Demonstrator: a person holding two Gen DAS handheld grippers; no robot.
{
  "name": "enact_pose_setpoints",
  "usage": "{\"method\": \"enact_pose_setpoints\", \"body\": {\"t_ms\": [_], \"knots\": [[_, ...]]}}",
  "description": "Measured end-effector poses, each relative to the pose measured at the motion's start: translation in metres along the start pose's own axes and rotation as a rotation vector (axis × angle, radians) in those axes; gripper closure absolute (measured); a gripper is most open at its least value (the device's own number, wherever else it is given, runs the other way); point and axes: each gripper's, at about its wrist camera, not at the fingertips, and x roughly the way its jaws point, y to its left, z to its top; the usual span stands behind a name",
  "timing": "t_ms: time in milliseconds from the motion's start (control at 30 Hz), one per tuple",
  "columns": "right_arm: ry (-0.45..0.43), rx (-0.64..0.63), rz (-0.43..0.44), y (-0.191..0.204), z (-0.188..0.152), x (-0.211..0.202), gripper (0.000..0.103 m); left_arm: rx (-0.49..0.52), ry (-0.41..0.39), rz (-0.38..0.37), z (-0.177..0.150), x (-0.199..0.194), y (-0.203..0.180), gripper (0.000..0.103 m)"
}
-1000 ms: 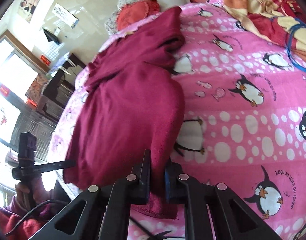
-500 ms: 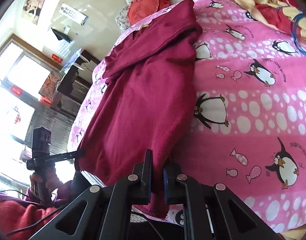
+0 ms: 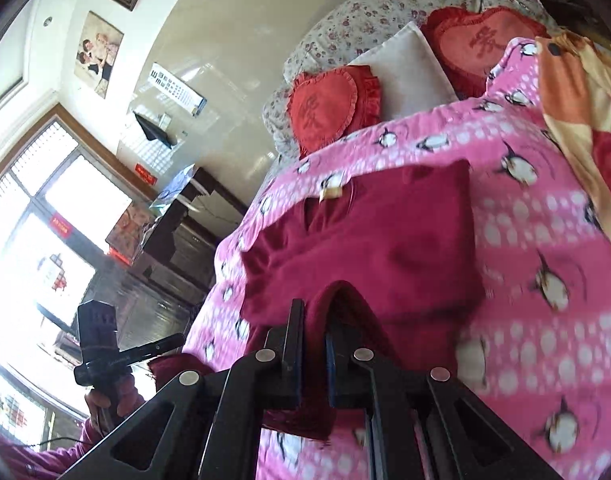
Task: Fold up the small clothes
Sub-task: 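Grasp the hem with both grippers and fold it toward the collar, then grasp the folded edge with both grippers, fold again and release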
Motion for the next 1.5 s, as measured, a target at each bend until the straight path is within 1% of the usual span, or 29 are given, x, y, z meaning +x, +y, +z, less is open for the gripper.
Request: {"method": "enact_pose_setpoints", "body": {"t_ms": [100,133,200,267,300,333,367,400,433,467,500,533,567,600,667,700,767,833,900,933,967,1000,1033,1067,1167,1300,1400,1433,1500], "knots": [[-0.01,0.036,-0.001,-0.014,0.03,0.019,0.096,-0.017,-0.012,0.025,0.029,0.02,0.009,0.099],[-0.014,0.043,-0.007,-0.018,0.039,0.026,0.096,-0.027,-0.007,0.008,0.036,0.024,0.011,0.099],[-0.022,0.048,-0.047,-0.025,0.056,0.04,0.096,-0.044,0.005,-0.043,0.043,0.027,0.014,0.099],[-0.027,0.061,-0.064,-0.033,0.07,0.05,0.096,-0.035,0.011,-0.05,0.041,0.023,0.014,0.098],[-0.028,0.068,-0.065,-0.037,0.075,0.053,0.096,-0.022,0.014,-0.046,0.038,0.02,0.013,0.095],[-0.026,0.068,-0.065,-0.04,0.08,0.058,0.096,0.0,0.025,-0.049,0.031,0.016,0.013,0.082],[-0.024,0.064,-0.071,-0.04,0.083,0.061,0.096,0.014,0.039,-0.05,0.025,0.012,0.013,0.06],[-0.021,0.059,-0.078,-0.039,0.084,0.063,0.096,0.021,0.048,-0.05,0.018,0.009,0.014,0.047],[-0.022,0.052,-0.078,-0.037,0.084,0.063,0.096,0.019,0.051,-0.055,0.009,0.006,0.018,0.031],[-0.022,0.043,-0.075,-0.034,0.082,0.062,0.095,0.012,0.051,-0.058,0.001,0.004,0.02,0.026],[-0.022,0.03,-0.078,-0.032,0.078,0.061,0.089,0.004,0.065,-0.054,-0.007,0.005,0.025,0.025],[-0.019,0.008,-0.104,-0.029,0.073,0.06,0.079,0.004,0.088,-0.034,-0.014,0.008,0.029,0.025],[-0.009,-0.023,-0.139,-0.025,0.067,0.062,0.05,0.01,0.106,-0.01,-0.019,0.013,0.032,0.025],[-0.001,-0.054,-0.159,-0.022,0.059,0.063,0.033,0.018,0.116,0.01,-0.024,0.019,0.034,0.025],[0.049,-0.146,-0.189,-0.014,0.043,0.073,0.033,0.013,0.141,0.034,-0.032,0.033,0.039,0.025],[0.089,-0.198,-0.227,-0.009,0.036,0.081,0.033,0.009,0.148,0.022,-0.034,0.039,0.039,0.025],[0.126,-0.271,-0.267,-0.006,0.025,0.091,0.033,0.006,0.146,-0.016,-0.035,0.049,0.038,0.025],[0.133,-0.321,-0.32,-0.007,0.022,0.102,0.033,0.023,0.156,-0.045,-0.035,0.061,0.033,0.025],[0.122,-0.325,-0.327,-0.011,0.024,0.109,0.033,0.031,0.175,-0.038,-0.035,0.076,0.03,0.025],[0.124,-0.311,-0.31,-0.015,0.025,0.115,0.033,0.028,0.184,-0.026,-0.036,0.081,0.029,0.026],[0.132,-0.298,-0.301,-0.017,0.026,0.119,0.045,0.034,0.209,-0.02,-0.037,0.088,0.028,0.032],[0.146,-0.285,-0.299,-0.02,0.026,0.124,0.071,0.049,0.232,-0.011,-0.037,0.092,0.025,0.043],[0.15,-0.278,-0.308,-0.02,0.026,0.126,0.082,0.078,0.25,0.012,-0.038,0.094,0.02,0.076],[0.139,-0.269,-0.296,-0.018,0.026,0.123,0.09,0.098,0.255,0.028,-0.037,0.094,0.017,0.092],[0.059,-0.269,-0.274,-0.007,0.033,0.099,0.092,0.137,0.189,0.018,-0.023,0.074,0.01,0.095],[-0.038,-0.266,-0.279,0.002,0.054,0.07,0.092,0.158,0.056,0.063,0.019,0.055,0.009,0.095],[-0.065,-0.217,-0.336,-0.005,0.072,0.067,0.092,0.132,-0.001,0.099,0.053,0.065,0.015,0.095],[-0.07,-0.186,-0.359,-0.012,0.077,0.071,0.092,0.136,-0.022,0.129,0.064,0.074,0.016,0.095],[-0.078,-0.165,-0.402,-0.022,0.082,0.082,0.092,0.127,-0.045,0.154,0.077,0.088,0.018,0.096]]}}
